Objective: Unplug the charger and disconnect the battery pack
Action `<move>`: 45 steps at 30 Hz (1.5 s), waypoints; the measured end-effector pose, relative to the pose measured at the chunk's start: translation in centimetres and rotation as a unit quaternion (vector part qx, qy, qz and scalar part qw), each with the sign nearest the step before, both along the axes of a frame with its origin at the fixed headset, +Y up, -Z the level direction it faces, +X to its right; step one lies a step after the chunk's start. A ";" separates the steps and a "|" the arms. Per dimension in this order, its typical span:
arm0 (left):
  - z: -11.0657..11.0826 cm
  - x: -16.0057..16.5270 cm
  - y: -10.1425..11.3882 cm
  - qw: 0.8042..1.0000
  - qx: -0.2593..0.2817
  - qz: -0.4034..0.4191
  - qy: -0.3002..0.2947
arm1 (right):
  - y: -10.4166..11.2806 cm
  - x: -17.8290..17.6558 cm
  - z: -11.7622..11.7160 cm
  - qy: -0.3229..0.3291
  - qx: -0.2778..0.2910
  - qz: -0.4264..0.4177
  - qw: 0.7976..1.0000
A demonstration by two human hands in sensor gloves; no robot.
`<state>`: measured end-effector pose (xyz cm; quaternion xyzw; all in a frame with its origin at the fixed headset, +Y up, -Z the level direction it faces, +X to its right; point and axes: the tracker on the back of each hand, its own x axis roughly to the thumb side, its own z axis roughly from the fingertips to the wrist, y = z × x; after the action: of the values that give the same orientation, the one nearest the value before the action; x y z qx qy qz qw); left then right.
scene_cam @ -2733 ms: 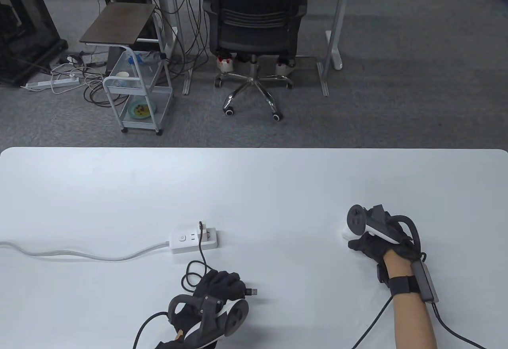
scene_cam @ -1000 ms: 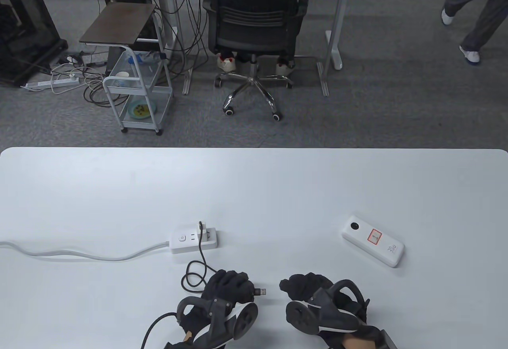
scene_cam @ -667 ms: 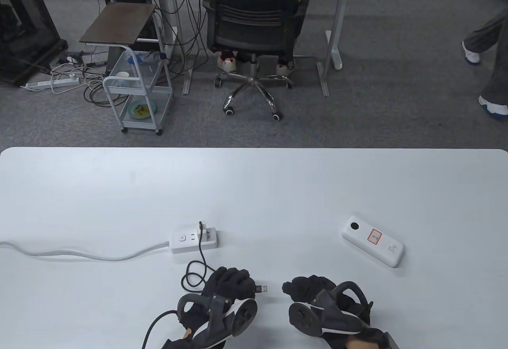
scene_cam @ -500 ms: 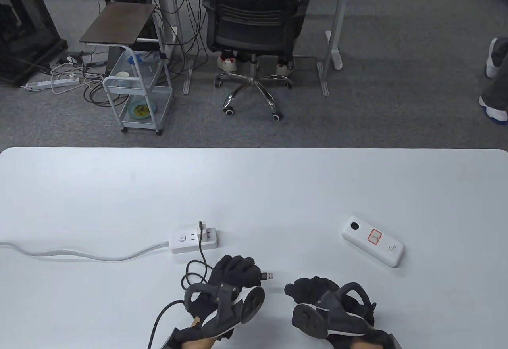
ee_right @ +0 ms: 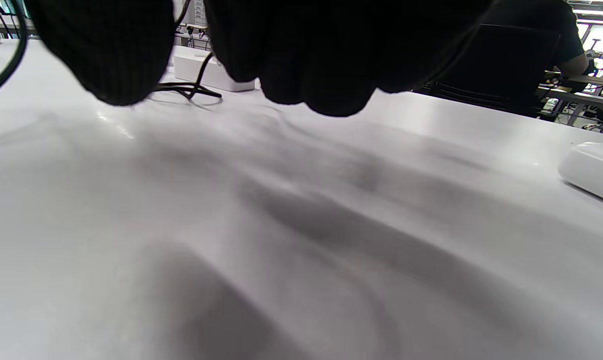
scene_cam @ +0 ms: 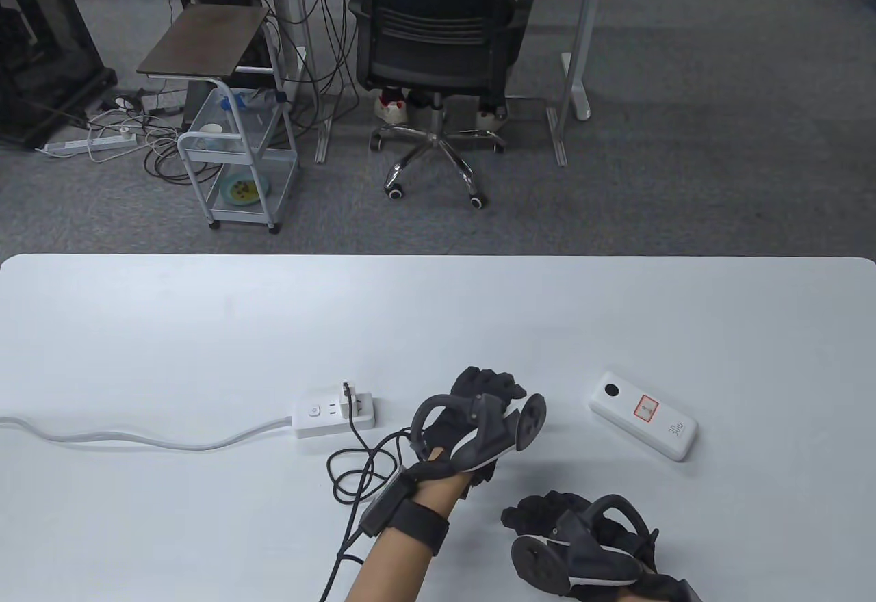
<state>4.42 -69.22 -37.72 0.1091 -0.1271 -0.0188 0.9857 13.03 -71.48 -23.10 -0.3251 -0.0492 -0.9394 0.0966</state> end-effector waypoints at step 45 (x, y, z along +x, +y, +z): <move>-6.3 9.0 -6.1 0.996 -0.070 -0.047 -0.008 | 2.6 1.7 0.1 -0.033 -0.020 -0.041 0.998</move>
<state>13.39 -75.35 -43.98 0.0342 -0.1408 -0.0553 0.9879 14.70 -68.89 -23.01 -0.2974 -0.0571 -0.9517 0.0495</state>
